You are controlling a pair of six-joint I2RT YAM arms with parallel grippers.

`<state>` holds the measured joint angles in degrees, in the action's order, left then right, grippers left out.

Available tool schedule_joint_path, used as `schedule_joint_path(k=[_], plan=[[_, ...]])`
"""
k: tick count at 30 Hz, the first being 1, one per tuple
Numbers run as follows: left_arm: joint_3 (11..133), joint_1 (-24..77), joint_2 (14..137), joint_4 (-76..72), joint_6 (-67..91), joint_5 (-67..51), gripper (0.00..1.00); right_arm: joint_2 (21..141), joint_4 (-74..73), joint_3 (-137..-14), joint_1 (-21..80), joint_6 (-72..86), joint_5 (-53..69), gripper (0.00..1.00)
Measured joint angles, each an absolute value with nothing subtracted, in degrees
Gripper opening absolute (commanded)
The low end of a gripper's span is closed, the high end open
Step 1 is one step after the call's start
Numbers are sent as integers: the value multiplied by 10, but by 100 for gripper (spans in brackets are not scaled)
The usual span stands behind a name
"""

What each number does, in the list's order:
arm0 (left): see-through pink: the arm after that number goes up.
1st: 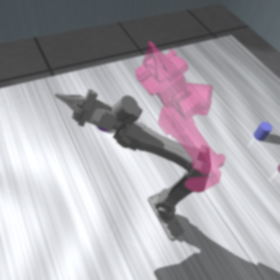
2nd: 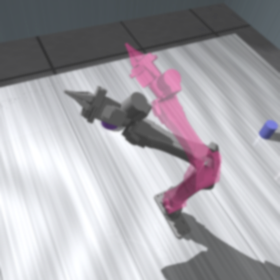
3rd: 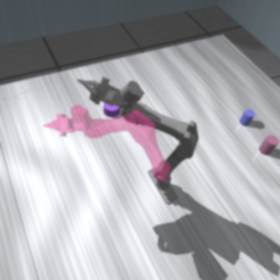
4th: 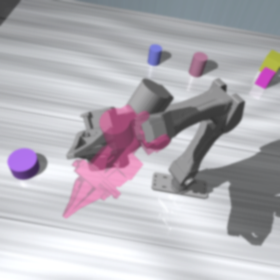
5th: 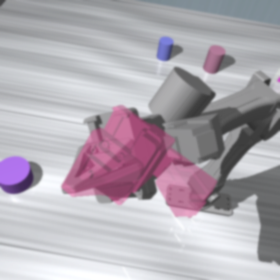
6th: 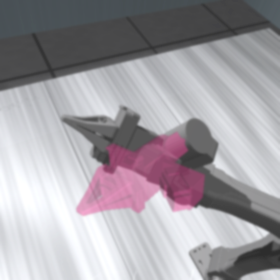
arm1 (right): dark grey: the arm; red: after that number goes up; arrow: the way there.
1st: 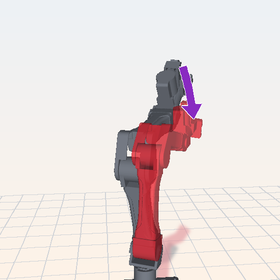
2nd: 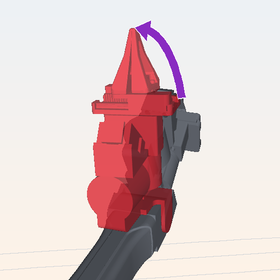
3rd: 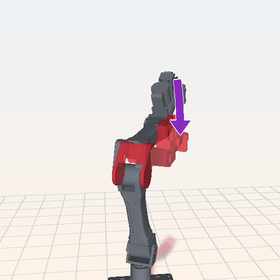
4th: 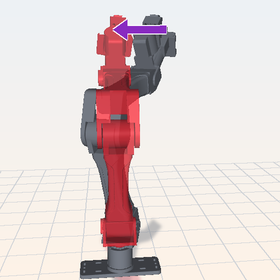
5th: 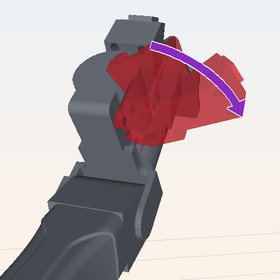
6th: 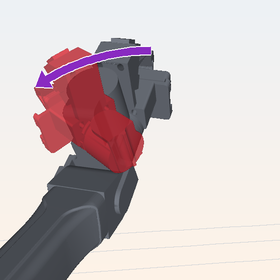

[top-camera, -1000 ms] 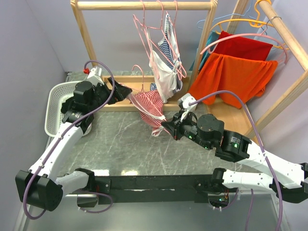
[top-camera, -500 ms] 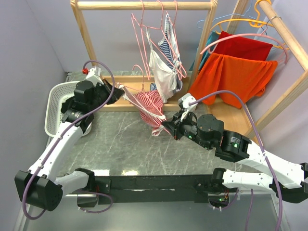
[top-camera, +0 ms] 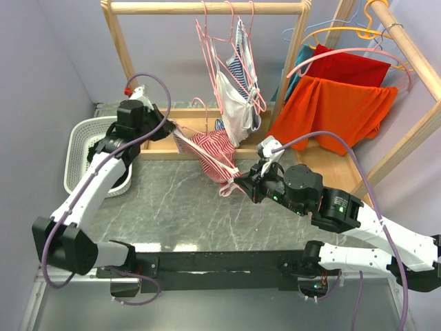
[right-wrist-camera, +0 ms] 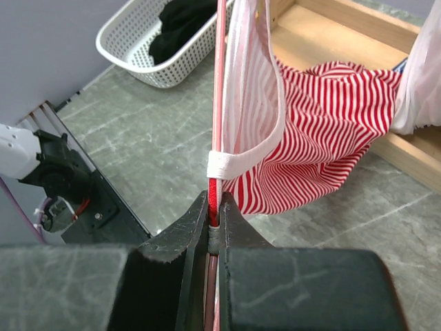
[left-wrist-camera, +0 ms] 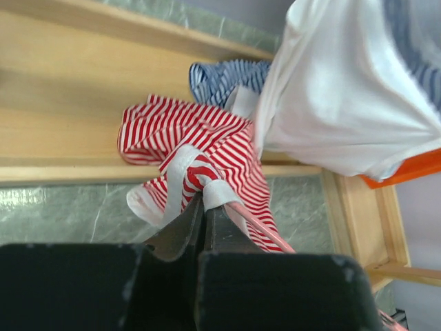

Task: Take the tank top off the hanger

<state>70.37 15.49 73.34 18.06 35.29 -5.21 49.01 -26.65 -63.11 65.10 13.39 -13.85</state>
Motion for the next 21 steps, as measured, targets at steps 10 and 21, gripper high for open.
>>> schedule_joint_path(k=[10, 21], plan=[[725, 145, 778, 226, 353, -87, 1, 485, -288, -626, 649, 136, -144, 0], [656, 137, 745, 223, 354, -104, 1, 482, -288, -626, 650, 129, -169, 0]])
